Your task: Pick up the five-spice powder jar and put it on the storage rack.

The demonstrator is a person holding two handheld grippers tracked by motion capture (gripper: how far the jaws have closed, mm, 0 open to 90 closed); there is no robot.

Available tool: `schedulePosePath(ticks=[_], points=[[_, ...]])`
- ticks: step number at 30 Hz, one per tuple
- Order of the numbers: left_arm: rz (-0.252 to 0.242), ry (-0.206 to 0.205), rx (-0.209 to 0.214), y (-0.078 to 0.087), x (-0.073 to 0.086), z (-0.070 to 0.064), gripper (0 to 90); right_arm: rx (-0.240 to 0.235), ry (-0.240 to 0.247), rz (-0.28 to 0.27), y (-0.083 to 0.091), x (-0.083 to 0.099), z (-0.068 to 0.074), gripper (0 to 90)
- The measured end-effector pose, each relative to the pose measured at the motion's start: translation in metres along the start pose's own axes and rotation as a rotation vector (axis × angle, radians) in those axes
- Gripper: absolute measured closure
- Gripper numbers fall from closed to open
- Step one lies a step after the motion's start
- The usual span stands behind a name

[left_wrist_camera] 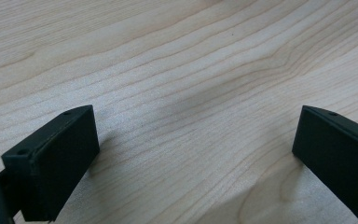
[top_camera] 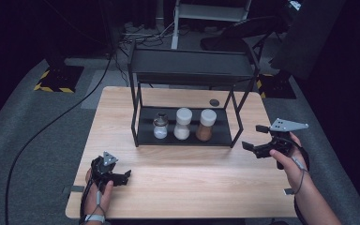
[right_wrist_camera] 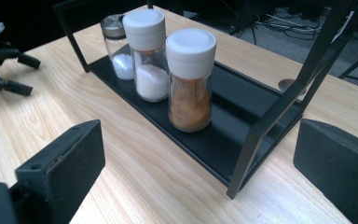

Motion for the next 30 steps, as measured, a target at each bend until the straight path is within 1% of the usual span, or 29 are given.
schedulePosePath(ticks=[3, 7, 16, 21, 25, 30], points=[[0.0, 0.0, 0.0, 0.0, 0.0, 0.0, 0.0, 0.023, 0.022, 0.008, -0.001, 0.007, 0.003, 2.2], [0.001, 0.0, -0.001, 0.0, 0.0, 0.0, 0.0, 0.032, 0.008, 0.01, -0.004, 0.019, 0.005, 2.2], [0.001, 0.0, -0.001, 0.0, 0.0, 0.0, 0.0, 0.028, -0.022, 0.021, -0.013, 0.044, 0.005, 2.2], [0.001, 0.0, -0.001, 0.0, 0.0, 0.0, 0.0, 0.02, -0.036, 0.04, -0.022, 0.057, 0.005, 2.2], [0.001, 0.0, -0.001, 0.0, 0.0, 0.0, 0.0, 0.016, -0.031, 0.047, -0.027, 0.066, 0.006, 2.2], [0.001, 0.0, -0.002, 0.0, 0.0, 0.0, 0.0, 0.012, -0.035, 0.069, -0.034, 0.076, 0.007, 2.2]])
Point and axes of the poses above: each handheld gripper's, and its own axes: y roughly backward along the jaws, x roughly out of its underside, z roughly to its left, the point moved 9 cm from there along -y, roughly forward along the jaws, and after that the axes turned 7 degrees about y, right-handed, at the moved point
